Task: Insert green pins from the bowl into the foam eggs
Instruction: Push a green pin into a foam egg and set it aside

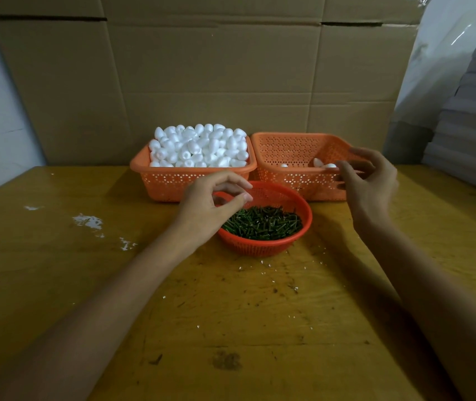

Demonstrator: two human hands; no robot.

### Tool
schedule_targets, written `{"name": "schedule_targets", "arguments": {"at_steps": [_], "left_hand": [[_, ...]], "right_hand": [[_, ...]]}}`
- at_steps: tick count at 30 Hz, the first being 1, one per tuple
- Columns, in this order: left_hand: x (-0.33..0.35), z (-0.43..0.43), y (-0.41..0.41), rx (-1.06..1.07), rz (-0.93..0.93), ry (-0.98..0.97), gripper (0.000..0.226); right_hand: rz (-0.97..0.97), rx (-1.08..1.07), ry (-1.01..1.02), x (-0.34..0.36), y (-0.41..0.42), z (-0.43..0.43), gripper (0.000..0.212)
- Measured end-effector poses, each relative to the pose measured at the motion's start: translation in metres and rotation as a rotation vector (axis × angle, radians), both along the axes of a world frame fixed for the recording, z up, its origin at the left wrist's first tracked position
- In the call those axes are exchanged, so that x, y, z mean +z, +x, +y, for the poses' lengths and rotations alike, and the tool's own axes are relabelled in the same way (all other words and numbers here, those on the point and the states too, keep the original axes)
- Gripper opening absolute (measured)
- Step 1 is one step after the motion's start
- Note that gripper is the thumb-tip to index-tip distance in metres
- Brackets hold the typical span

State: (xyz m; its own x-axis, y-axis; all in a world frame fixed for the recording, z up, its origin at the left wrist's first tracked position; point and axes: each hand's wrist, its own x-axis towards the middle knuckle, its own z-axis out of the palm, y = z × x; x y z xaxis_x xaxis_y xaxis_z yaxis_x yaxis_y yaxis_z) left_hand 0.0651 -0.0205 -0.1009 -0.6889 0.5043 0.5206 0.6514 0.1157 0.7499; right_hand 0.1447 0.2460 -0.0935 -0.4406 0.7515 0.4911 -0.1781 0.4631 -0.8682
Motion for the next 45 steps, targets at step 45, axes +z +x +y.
{"name": "schedule_targets", "arguments": {"at_steps": [45], "left_hand": [[0.041, -0.014, -0.083, 0.75, 0.485, -0.316, 0.014]], "right_hand": [[-0.879, 0.658, 0.918, 0.007, -0.003, -0.083, 0.031]]}}
